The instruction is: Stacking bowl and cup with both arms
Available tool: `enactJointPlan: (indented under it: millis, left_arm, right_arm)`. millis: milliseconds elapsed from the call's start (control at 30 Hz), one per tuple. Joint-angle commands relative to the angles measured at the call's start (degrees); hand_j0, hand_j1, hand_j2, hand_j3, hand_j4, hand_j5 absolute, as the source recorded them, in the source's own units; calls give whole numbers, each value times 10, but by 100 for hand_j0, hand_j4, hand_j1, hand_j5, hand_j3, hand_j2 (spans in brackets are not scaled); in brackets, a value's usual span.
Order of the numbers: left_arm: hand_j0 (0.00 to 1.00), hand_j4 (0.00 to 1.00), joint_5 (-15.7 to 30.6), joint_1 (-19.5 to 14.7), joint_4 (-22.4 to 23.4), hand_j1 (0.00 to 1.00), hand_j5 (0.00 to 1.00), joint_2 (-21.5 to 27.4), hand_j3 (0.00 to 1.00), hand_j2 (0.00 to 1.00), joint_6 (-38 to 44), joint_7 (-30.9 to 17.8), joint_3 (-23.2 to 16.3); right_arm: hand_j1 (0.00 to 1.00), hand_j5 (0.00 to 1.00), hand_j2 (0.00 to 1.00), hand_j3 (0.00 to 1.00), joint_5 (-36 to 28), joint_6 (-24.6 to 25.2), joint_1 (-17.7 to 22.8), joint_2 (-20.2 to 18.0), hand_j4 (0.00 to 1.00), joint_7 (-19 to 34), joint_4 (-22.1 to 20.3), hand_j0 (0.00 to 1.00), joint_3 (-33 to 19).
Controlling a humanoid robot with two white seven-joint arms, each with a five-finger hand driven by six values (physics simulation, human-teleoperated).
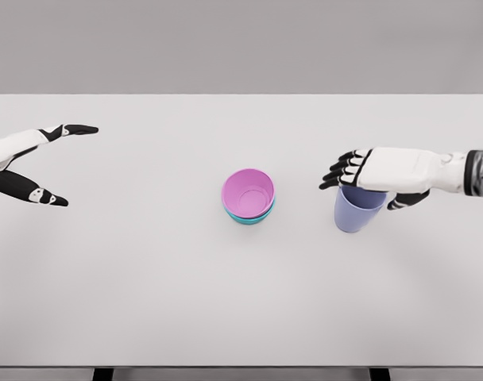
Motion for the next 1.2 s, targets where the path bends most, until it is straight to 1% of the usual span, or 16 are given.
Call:
enactJointPlan:
  millis: [0,233,267,333,367,400,467,500,600,633,667,800,867,967,1033,1167]
  left_arm:
    - [100,100,4,0,0,100,100,-1,100,100,1,0,0]
    - [100,100,4,0,1,100,100,-2,100,100,1,0,0]
    - [100,100,4,0,1,100,100,-2,100,100,1,0,0]
    - [100,100,4,0,0,100,100,-2,100,100,1,0,0]
    - [100,100,4,0,0,100,100,-2,100,100,1,0,0]
    - [100,100,4,0,0,100,100,-3,100,100,1,0,0]
    - [100,100,4,0,0,100,100,-3,100,100,1,0,0]
    - [100,100,4,0,0,100,100,-3,100,100,1,0,0]
    - [100,100,4,0,0,100,100,-9,100,100,1,0,1]
    - [100,100,4,0,0,100,100,-9,100,100,1,0,1]
    - [100,100,4,0,0,100,100,-9,100,100,1,0,1]
    - [100,100,4,0,0,100,100,-9,100,100,1,0,1]
    - [100,100,4,0,0,100,100,-9,100,100,1,0,1]
    - [100,100,4,0,0,100,100,-9,100,100,1,0,1]
    - [100,100,4,0,0,100,100,-9,100,100,1,0,1]
    - [100,100,4,0,0,100,100,-9,100,100,1,0,1]
  right_arm:
    - [100,100,100,100,-1,1,0,1,100,0,7,100,8]
    - [100,100,100,100,10,1,0,5,100,0,8,100,13]
    - [97,97,97,97,11,1,0,6,97,0,8,97,13]
    - [77,77,77,77,11,1,0,6,77,0,7,77,13]
    - [71,71,71,71,13,1,0,6,71,0,6,71,13]
    - [71,71,71,71,13,1,0,6,71,0,5,71,13]
    - [64,64,64,64,13,1,0,7,64,0,4,64,13]
    - [57,57,57,57,13,1,0,7,57,0,3,57,13]
    - [57,57,57,57,13,1,-2,8,57,0,3,57,10]
    - [58,58,58,58,13,1,-13,18,58,0,7,58,10]
    - [58,58,58,58,13,1,-16,22,58,0,7,58,8]
    - [58,58,58,58,13,1,-23,27,58,0,8,58,3]
    - [58,58,58,58,12,1,-33,40,58,0,8,58,0]
    - [58,58,58,58,10,1,-38,54,58,0,5,58,-19]
    - [58,58,58,58,10,1,-39,69,58,0,2,58,-25]
    - [58,58,58,58,11,1,-62,116,58,0,1,58,-22]
